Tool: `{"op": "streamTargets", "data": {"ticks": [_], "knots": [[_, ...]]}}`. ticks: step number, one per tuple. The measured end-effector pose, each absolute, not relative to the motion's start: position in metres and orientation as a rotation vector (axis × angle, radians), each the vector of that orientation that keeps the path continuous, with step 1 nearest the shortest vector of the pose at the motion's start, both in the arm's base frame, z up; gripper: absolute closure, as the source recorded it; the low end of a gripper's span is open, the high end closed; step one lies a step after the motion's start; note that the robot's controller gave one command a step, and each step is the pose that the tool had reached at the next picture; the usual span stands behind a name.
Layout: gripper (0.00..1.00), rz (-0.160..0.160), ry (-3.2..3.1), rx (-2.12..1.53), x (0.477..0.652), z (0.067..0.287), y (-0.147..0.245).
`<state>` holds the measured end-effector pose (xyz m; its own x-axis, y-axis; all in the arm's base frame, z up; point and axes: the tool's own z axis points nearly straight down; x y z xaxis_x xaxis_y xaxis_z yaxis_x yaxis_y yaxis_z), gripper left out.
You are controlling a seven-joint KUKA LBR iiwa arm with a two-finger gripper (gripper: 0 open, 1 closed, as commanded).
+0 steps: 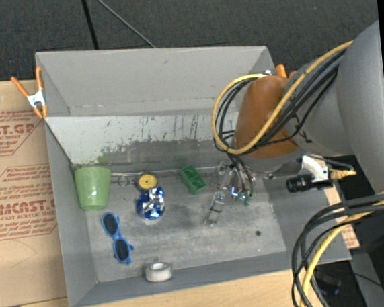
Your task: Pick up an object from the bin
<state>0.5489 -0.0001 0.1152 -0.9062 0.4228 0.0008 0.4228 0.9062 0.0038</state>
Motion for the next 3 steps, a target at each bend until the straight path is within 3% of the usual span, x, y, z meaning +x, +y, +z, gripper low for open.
{"op": "streamTargets", "data": {"ticks": [1, 2, 3], "knots": [[0.00, -0.004, -3.061, -0.714, 0.570, 0.098, 0.043], [1.00, -0.001, -3.063, -0.721, 0.571, 0.102, 0.039], [1.00, -0.005, -3.050, -0.791, 0.592, 0.220, 0.036]]}}
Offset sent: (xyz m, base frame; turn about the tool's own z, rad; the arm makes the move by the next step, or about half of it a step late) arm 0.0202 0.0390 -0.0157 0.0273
